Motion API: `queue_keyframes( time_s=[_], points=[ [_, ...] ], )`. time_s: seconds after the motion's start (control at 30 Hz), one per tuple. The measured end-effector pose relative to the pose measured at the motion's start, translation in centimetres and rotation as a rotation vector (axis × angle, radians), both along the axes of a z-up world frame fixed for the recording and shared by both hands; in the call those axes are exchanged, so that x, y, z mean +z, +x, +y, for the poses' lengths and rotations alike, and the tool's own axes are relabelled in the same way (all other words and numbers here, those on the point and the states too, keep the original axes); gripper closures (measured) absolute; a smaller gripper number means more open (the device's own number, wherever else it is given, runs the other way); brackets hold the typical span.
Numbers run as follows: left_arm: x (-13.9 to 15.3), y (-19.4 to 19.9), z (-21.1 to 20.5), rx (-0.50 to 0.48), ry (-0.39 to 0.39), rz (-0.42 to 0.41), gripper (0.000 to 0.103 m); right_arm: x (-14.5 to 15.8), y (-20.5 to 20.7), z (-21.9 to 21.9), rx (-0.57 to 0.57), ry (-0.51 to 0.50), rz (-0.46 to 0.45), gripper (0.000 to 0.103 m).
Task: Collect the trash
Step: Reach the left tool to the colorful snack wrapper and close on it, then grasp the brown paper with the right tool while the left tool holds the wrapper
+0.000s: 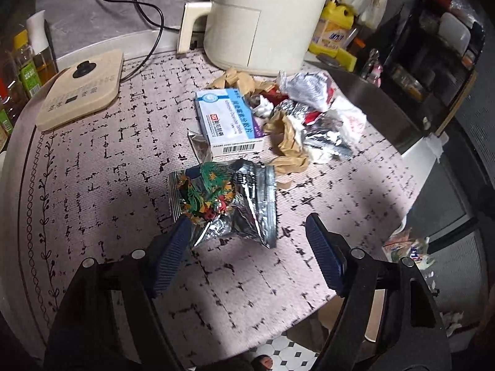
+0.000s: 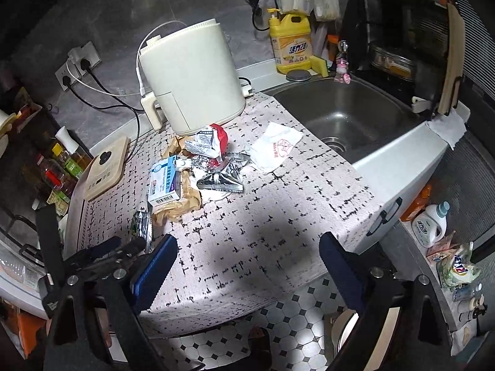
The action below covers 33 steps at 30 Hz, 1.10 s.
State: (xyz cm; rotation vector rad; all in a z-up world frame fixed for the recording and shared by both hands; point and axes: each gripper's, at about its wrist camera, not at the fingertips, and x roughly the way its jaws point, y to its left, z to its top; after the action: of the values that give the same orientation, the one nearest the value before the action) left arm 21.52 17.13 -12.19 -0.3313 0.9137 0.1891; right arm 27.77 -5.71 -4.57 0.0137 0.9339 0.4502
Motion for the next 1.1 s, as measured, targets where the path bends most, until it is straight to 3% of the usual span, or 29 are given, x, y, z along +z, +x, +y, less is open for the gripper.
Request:
queue_keyframes(
  time_s=[0.2,0.33,0.4,0.47,0.8,1.03,1.1],
  points=[
    [-1.7,1.4,1.5,-0.022,-0.025,0.025,0.031,-0.4,2.1,2.5,0.003,-0.016,0.003,0.014],
    [-1.7,1.5,2.4,-0.055,-0.047,0.016,0.057,-1.0,2.8,4.7,0.025,-0.022,0.005,0.014],
    [-1.4,1.3,2.9,-0.06,-0.061,-0.001,0.078,-1.7,3.2,5.8,0.042,-0.016,0.025,0.018],
    [-0.9,1.0,3.6,-0.064,-0.08,-0.015,0.087,-2.6,3.4,7.0,0.063,-0.008,0.055,0.023],
    [1.7,-2.2,7.7,0.018,-0.098,-0.11,0.088,-6.6,4.9,13.1,0.153,0.029,0.201,0.025],
    [2.2,-4.4,10.3,0.095,-0.087,-0.122,0.088,-9.8,8.1,15.3,0.067,0.05,0.299,0.023],
    [2.3,-5.0,10.7,0.113,-0.079,-0.121,0.088,-11.0,8.8,15.5,0.036,0.04,0.334,0.031]
  ],
)
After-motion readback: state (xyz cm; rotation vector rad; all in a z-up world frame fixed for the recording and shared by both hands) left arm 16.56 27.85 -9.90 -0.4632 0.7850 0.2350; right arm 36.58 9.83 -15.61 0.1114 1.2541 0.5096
